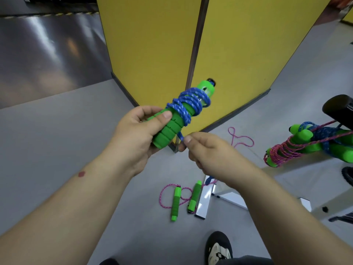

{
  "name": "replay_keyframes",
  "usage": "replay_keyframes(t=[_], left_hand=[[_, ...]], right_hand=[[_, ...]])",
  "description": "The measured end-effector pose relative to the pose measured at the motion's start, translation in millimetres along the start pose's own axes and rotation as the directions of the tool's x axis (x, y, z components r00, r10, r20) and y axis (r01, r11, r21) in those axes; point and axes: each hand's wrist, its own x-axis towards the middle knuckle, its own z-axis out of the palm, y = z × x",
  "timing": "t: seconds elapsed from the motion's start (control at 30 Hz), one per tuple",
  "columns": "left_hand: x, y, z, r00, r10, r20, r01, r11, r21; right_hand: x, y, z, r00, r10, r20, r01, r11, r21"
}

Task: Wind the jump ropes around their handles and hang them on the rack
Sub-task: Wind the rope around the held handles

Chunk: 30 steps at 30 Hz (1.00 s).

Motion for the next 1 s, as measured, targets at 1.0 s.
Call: replay_keyframes(t=[1.0], left_hand=[[-5.1,11.3,-8.5,0.961,0.145,0.234,-0.271,0.645,0.714]], right_hand=[[3.5,11.1,-25.4,0.976,-0.052,-0.211,0.093,0.977,0.194]])
